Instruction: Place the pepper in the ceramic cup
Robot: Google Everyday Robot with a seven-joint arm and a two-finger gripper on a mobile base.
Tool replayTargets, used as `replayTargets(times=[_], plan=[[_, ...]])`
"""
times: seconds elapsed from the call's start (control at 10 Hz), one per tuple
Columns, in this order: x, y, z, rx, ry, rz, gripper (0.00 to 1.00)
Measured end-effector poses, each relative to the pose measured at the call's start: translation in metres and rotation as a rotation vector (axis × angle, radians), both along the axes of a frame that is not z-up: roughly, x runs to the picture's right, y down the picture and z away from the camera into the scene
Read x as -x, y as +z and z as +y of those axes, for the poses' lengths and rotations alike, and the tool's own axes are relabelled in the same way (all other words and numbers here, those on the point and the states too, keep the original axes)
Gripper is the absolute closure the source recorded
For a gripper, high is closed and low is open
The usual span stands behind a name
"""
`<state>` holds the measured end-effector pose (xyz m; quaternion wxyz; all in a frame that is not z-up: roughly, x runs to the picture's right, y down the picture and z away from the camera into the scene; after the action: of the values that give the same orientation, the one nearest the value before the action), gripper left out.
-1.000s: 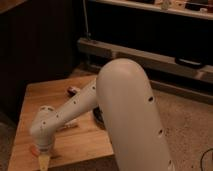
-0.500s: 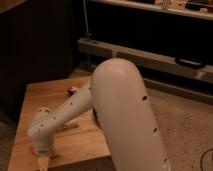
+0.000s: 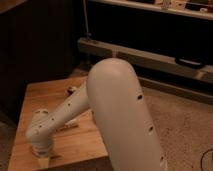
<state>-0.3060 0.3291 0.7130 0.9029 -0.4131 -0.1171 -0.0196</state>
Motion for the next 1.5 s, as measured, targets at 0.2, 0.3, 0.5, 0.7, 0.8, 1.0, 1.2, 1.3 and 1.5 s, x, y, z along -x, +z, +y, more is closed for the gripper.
replayTargets(times=[0.2,0.3,0.5,0.7,0.8,1.0,1.2,1.3,1.5], plan=[[0.0,0.0,0.001,0.004,-0.001,0.006,0.75],[0.0,0.0,0.001,0.006,-0.004,0.01,0.83],[0.0,0.001,0.002,0.011,-0.01,0.014,0.86],[0.0,0.003,0.001,0.02,-0.021,0.015,0.86],[0.002,0.001,-0.002,0.017,-0.024,0.007,0.86],[0.002,-0.01,-0.024,-0.003,-0.003,-0.015,0.86],[-0.005,-0.034,-0.065,-0.039,0.045,-0.051,0.86],[-0.009,-0.046,-0.088,-0.061,0.071,-0.067,0.86],[-0.029,-0.066,-0.148,-0.12,0.148,-0.097,0.86]])
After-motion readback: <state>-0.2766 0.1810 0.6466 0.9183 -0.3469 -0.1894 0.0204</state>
